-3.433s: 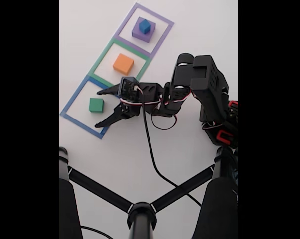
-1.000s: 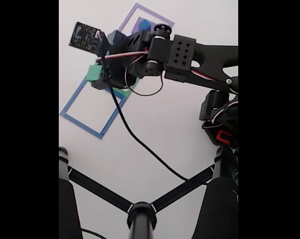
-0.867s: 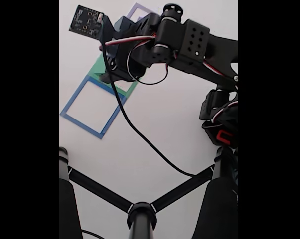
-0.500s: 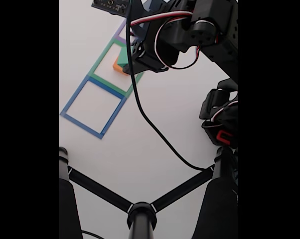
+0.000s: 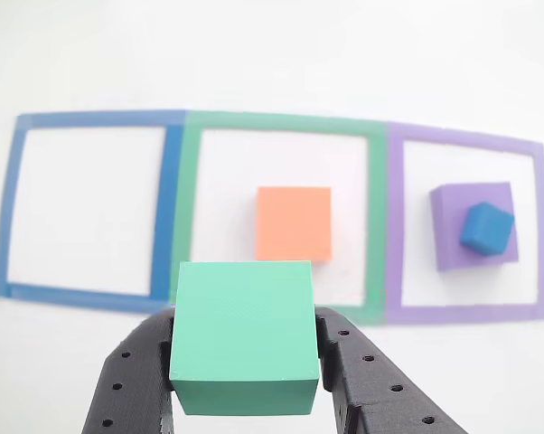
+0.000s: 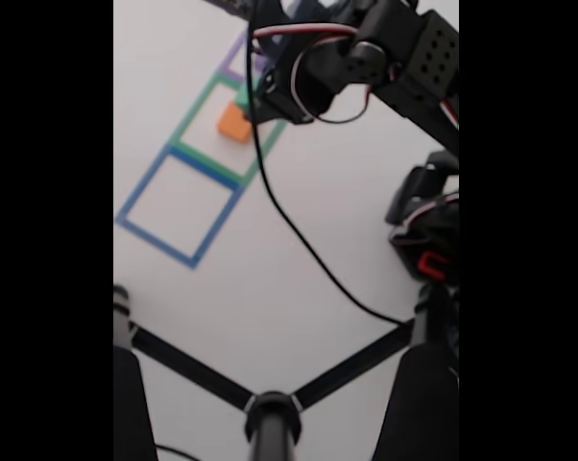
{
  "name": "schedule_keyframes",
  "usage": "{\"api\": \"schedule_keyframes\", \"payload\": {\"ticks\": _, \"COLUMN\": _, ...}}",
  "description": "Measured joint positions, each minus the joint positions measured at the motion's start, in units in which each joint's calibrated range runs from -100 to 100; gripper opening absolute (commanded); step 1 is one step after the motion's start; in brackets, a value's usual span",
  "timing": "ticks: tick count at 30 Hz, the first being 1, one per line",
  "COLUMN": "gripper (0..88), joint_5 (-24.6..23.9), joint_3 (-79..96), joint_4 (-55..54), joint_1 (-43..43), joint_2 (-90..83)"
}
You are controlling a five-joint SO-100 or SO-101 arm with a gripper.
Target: Tower of hanoi
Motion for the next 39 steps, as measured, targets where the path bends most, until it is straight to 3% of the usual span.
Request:
{"api": "schedule_keyframes", "payload": {"ticks": 11, "gripper": 7.8, "joint_5": 0.0, "joint_3": 41.1, "joint_4": -40.4, "joint_1": 4.9, "joint_2": -5.7}}
{"api": "schedule_keyframes", "payload": {"ticks": 20, "gripper": 8.0, "joint_5": 0.0, "joint_3": 56.1, "joint_4": -70.5, "joint_1": 4.9, "joint_2": 1.2}}
{"api": "schedule_keyframes", "payload": {"ticks": 39, "gripper": 8.9, "joint_5": 0.0, "joint_3": 58.4, "joint_4": -103.6, "joint_1": 4.9, "joint_2": 24.6}}
